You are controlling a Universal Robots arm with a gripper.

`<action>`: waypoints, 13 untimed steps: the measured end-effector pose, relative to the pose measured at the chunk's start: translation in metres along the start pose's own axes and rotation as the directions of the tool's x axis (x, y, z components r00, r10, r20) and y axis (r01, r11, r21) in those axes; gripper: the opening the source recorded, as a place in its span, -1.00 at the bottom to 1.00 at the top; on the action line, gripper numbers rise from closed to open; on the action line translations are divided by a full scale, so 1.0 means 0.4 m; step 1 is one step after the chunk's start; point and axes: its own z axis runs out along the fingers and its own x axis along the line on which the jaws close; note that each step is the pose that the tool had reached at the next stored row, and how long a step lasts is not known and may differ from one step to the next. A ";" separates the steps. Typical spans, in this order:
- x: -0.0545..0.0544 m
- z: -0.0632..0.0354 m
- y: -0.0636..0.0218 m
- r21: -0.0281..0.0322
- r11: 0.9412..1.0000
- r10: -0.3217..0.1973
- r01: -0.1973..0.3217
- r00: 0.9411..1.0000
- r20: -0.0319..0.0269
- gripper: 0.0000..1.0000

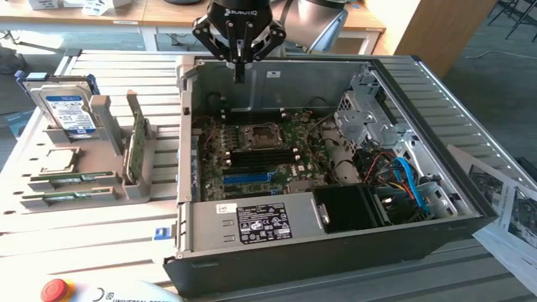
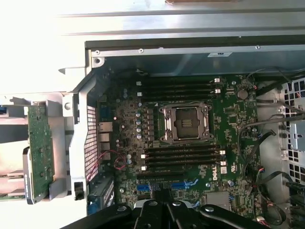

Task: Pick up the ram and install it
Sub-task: 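Reach for the ram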

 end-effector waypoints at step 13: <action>0.043 -0.001 -0.003 0.000 1.000 0.000 0.000 1.000 0.000 -0.79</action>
